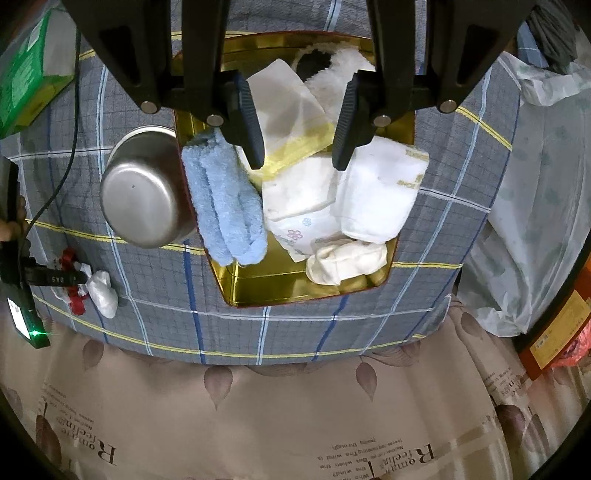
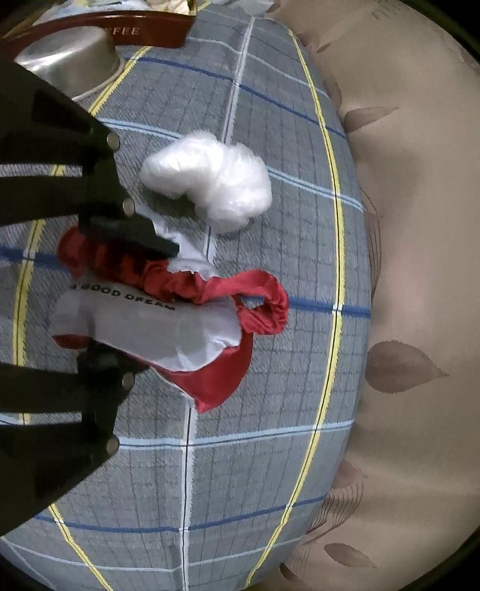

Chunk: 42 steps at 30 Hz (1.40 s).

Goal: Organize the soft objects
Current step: 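Lift the drawstring bag off the bed with the right gripper, then grasp the plastic-wrapped white bundle with the left gripper while the right gripper holds the bag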

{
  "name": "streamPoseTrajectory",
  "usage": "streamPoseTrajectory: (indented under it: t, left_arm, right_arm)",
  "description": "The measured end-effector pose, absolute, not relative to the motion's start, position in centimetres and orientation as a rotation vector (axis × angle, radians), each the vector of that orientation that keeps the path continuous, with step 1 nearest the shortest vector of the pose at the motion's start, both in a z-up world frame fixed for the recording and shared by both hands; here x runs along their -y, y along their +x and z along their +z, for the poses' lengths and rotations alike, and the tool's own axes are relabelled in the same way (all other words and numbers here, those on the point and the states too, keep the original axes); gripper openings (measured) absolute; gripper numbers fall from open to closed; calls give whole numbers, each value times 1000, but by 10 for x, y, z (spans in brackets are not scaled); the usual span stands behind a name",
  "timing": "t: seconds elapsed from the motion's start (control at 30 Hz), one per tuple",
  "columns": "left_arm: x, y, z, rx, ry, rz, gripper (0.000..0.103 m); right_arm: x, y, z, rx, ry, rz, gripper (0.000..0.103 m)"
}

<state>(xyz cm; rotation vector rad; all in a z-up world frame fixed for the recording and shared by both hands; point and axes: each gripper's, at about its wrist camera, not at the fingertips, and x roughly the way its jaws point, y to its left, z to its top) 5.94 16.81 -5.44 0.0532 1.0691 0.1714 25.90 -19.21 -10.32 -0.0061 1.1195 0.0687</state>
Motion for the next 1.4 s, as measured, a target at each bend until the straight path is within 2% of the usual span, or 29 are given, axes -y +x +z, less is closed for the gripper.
streamPoseTrajectory:
  t: [0.07, 0.27, 1.0, 1.23, 1.4]
  left_arm:
    - [-167, 60, -54, -1068, 51, 170, 39]
    - [-156, 64, -47, -1051, 64, 145, 39]
    - [-61, 115, -36, -1044, 108, -13, 39]
    - [-28, 153, -33, -1032, 118, -57, 39]
    - [-5, 184, -42, -1065, 87, -98, 50]
  right_arm:
    - [189, 256, -102, -1121, -12, 78, 22]
    - [185, 241, -99, -1127, -29, 102, 17]
    - [227, 181, -88, -1207, 2, 154, 17]
    - [238, 166, -64, -1160, 10, 194, 17]
    - [247, 143, -59, -1103, -11, 205, 17]
